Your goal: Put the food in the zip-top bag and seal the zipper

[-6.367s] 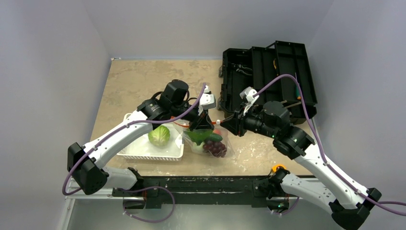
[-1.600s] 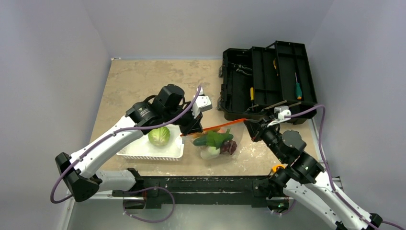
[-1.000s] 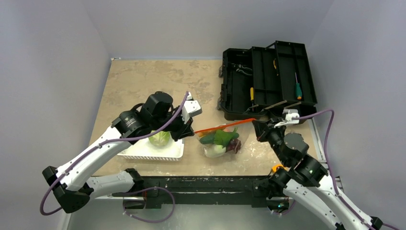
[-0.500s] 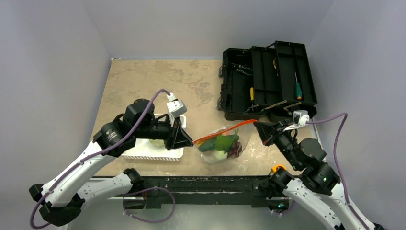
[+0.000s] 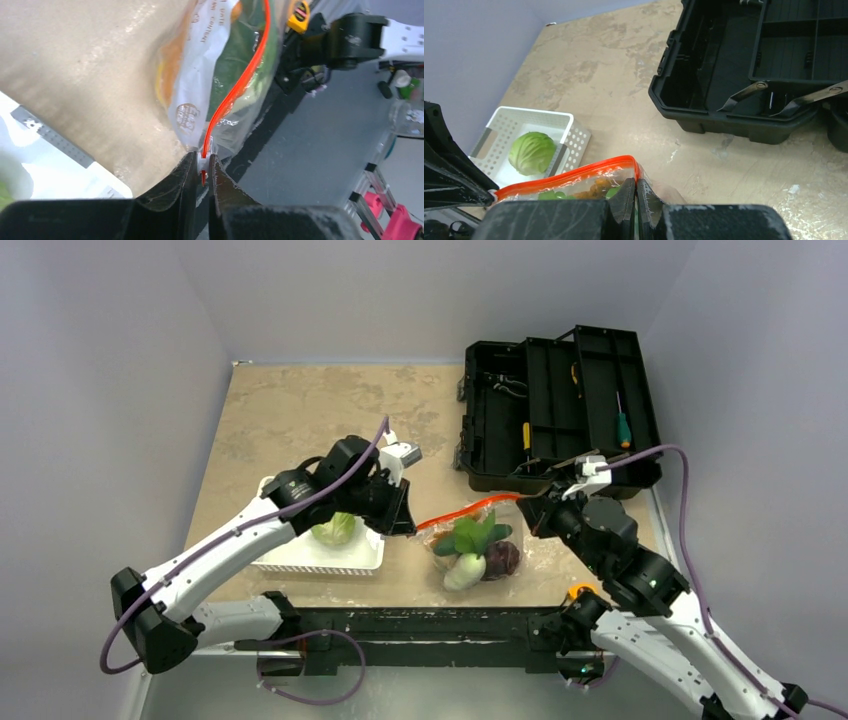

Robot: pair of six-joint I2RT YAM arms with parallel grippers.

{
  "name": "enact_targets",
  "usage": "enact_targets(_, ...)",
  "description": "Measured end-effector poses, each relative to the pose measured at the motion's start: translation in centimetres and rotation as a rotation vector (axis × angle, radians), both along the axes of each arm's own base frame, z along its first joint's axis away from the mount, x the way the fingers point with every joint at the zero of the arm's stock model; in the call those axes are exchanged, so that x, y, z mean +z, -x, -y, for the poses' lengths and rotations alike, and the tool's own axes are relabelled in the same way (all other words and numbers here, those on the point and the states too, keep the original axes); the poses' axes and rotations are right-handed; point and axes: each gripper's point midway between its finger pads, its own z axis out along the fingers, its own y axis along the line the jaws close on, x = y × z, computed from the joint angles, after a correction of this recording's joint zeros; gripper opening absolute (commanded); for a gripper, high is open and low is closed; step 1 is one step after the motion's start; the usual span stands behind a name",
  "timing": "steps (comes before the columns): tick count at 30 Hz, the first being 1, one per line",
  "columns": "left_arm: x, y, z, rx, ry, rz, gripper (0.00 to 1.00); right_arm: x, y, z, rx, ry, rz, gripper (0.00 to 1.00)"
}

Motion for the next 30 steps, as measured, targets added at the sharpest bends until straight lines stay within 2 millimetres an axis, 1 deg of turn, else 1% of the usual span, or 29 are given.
enact_targets(1,-0.5,-0.3,0.0,0.010,-0.018,-0.004,0.11,-0.3,-0.2,-0.1,-0.004,0.006,-0.011,0.00)
enact_targets(2,-1.0,-0.8,0.0,0.024,-0.040,-0.006,0.19,-0.6,-0.5,-0.2,-0.012,0.012,-0.021,0.00)
enact_targets(3,-1.4,-1.2,0.0,0.035,-0.063,-0.007,0.26,-1.0,-0.8,-0.3,-0.023,0.017,-0.030,0.00)
enact_targets(6,-1.9,-2.5,-0.3,0.072,-0.120,0.016,0.42,-2.6,-1.6,-0.3,-0.064,0.047,-0.071,0.00)
enact_targets(7,-1.8,-3.0,-0.5,0.083,-0.137,0.031,0.47,-3.1,-2.0,-0.2,-0.087,0.058,-0.086,0.00)
enact_targets(9,-1.5,-3.8,-1.0,0.114,-0.163,0.070,0.52,-4.1,-2.5,0.1,-0.128,0.072,-0.116,0.00)
enact_targets(11,-0.7,-4.6,-1.7,0.145,-0.187,0.119,0.56,-5.1,-2.9,0.3,-0.173,0.080,-0.146,0.00)
enact_targets(13,0.5,-5.6,-2.6,0.182,-0.218,0.181,0.58,-6.2,-3.2,0.3,-0.203,0.085,-0.181,0.00)
enact_targets(15,2.3,-6.4,-3.7,0.224,-0.244,0.243,0.59,-7.7,-3.3,0.3,-0.226,0.094,-0.225,0.00)
enact_targets(18,5.1,-7.0,-5.4,0.278,-0.252,0.332,0.62,-10.1,-3.0,0.1,-0.233,0.118,-0.296,0.00)
enact_targets(19,6.2,-7.0,-6.2,0.301,-0.246,0.366,0.62,-10.9,-2.7,0.0,-0.232,0.127,-0.322,0.00)
enact_targets(21,7.7,-6.4,-7.7,0.335,-0.230,0.411,0.62,-11.8,-2.2,0.0,-0.225,0.135,-0.356,0.00)
enact_targets(25,11.0,-4.1,-10.5,0.399,-0.120,0.483,0.63,-12.5,-1.2,-1.1,-0.175,0.106,-0.423,0.00)
enact_targets(28,12.3,-1.9,-12.0,0.428,-0.008,0.503,0.63,-13.9,0.0,-2.5,-0.106,0.065,-0.494,0.00)
enact_targets(30,12.6,-0.7,-12.5,0.429,0.049,0.504,0.63,-15.3,1.0,-3.6,-0.057,0.025,-0.553,0.00)
